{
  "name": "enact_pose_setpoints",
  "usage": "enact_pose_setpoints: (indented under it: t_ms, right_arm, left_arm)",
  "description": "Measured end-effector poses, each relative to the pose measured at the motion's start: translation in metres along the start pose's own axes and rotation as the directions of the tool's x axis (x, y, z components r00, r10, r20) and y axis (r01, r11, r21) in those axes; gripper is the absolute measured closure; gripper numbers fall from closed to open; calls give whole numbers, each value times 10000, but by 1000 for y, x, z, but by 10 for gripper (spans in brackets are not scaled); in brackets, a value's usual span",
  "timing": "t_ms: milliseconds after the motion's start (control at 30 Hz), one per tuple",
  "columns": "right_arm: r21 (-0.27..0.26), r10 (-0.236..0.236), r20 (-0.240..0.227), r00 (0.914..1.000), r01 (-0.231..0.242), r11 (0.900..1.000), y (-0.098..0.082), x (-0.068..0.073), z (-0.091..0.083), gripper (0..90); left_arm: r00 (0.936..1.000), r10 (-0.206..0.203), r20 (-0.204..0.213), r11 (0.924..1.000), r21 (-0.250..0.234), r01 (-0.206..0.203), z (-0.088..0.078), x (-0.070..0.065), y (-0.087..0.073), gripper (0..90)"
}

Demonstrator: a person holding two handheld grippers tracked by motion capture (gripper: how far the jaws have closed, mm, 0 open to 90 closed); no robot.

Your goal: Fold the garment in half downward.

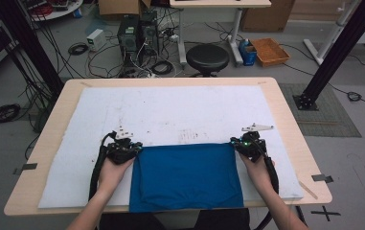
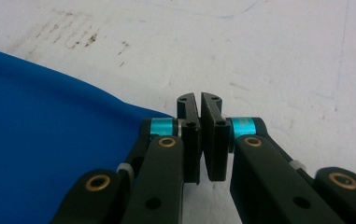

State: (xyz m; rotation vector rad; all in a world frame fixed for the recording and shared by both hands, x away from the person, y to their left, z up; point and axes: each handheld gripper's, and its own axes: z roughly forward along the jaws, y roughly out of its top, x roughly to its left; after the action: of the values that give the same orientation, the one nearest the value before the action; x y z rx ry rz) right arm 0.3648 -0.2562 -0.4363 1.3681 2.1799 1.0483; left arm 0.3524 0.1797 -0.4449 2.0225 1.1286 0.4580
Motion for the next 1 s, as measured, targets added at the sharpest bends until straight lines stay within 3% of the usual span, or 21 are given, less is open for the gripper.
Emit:
enact_pose_setpoints:
  t_ms: [133,267,433,533,1000]
  right_arm:
    - [-131,-238,138,9996,240,9996,10,-3,3,871]
    - [-225,-260,165,9995,264,9994,21,-11,10,871]
    - [-192,-240,376,9990,247,9995,33,-22,23,871]
    - [-147,-337,487,9982,344,9993,37,-26,30,871]
    - [-204,-483,523,9975,494,9986,42,-28,34,846]
  left_arm:
    - [10000,-85,-20,9998,-181,84,7,5,12,853]
    - [9990,393,-223,9991,-148,-396,17,12,26,852]
    - [9997,168,-177,9989,-436,-176,29,21,38,851]
    - [9993,229,-285,9985,-492,-243,35,25,44,851]
    - [9971,503,-579,9978,-396,-526,39,24,49,816]
